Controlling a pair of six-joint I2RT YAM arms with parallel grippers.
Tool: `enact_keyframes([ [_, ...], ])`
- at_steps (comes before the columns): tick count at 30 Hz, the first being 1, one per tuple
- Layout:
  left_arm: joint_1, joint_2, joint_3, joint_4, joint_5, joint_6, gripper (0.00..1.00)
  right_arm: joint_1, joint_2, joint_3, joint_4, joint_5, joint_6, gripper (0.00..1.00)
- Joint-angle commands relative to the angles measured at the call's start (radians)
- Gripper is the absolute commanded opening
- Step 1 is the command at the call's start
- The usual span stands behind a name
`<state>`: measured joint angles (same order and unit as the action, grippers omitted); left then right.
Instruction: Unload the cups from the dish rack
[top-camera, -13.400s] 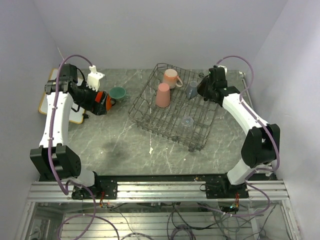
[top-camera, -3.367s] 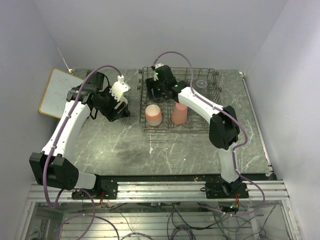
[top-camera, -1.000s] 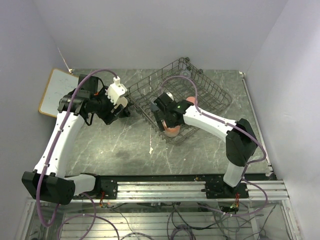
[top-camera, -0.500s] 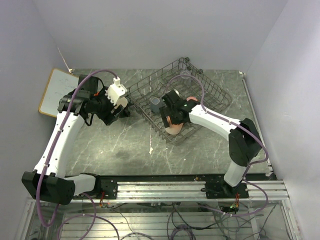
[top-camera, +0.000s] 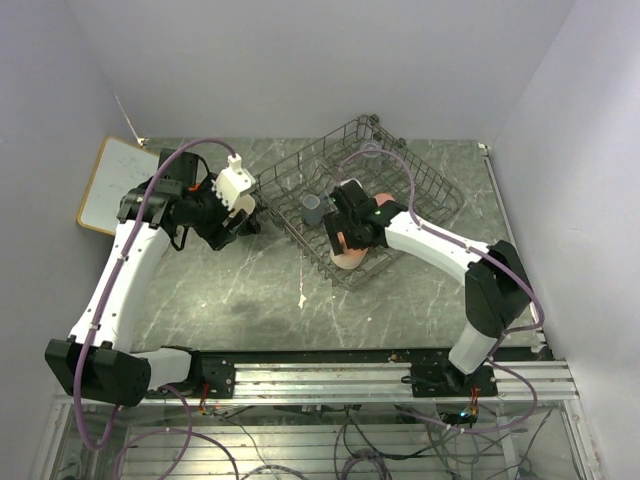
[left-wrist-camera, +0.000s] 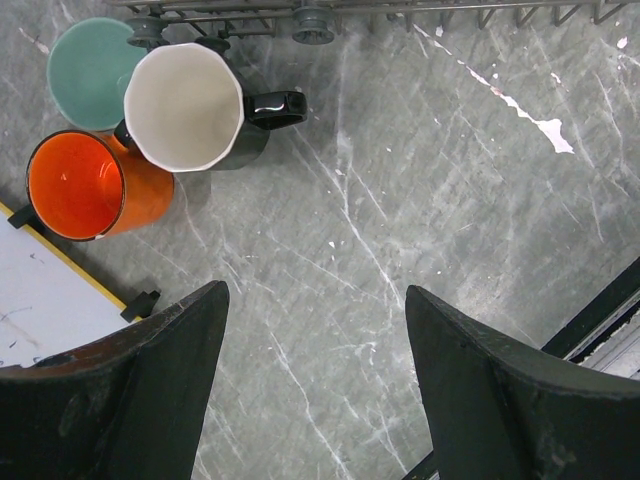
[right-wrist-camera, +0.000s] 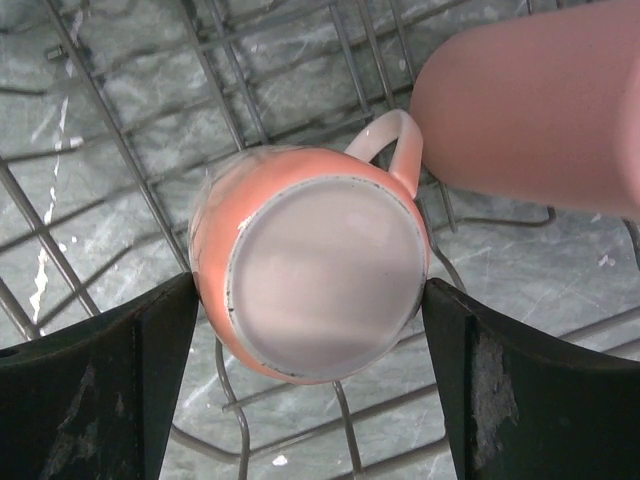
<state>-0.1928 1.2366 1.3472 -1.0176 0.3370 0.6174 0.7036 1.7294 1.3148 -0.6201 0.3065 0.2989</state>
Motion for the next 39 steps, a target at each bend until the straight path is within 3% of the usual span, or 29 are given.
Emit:
enact_keyframes([
  [1, -0.004, 0.011, 0.025, 0.007, 0.029, -0.004, 0.82, 0.016, -0.094, -0.06, -0.03, 0.07, -0.046, 0.78],
  [4, -0.004, 0.018, 0.034, 0.0, 0.033, -0.003, 0.82, 0.017, -0.144, -0.048, -0.02, 0.0, -0.059, 0.79],
  [7, -0.004, 0.021, 0.041, -0.001, 0.033, -0.004, 0.82, -0.001, -0.155, 0.005, -0.024, -0.064, -0.058, 0.89],
  [9, -0.004, 0.021, 0.044, -0.003, 0.034, -0.005, 0.82, -0.021, -0.128, 0.046, -0.043, -0.084, -0.054, 0.9],
  [16, -0.004, 0.01, 0.046, -0.009, 0.025, -0.005, 0.82, -0.034, 0.004, 0.164, -0.104, -0.036, -0.066, 0.91],
  [19, -0.004, 0.004, 0.046, -0.012, 0.017, 0.002, 0.82, -0.035, 0.005, 0.16, -0.114, -0.045, -0.063, 0.91],
  [23, -0.004, 0.006, 0.046, -0.009, 0.019, 0.004, 0.82, -0.025, -0.049, 0.072, -0.059, -0.117, -0.065, 0.99],
  [34, -0.003, 0.016, 0.069, -0.014, 0.036, -0.005, 0.82, 0.022, -0.003, 0.05, -0.041, 0.002, -0.069, 1.0],
  [39, -0.004, 0.011, 0.069, -0.019, 0.025, 0.002, 0.82, 0.033, -0.016, 0.016, 0.011, -0.05, -0.1, 1.0],
])
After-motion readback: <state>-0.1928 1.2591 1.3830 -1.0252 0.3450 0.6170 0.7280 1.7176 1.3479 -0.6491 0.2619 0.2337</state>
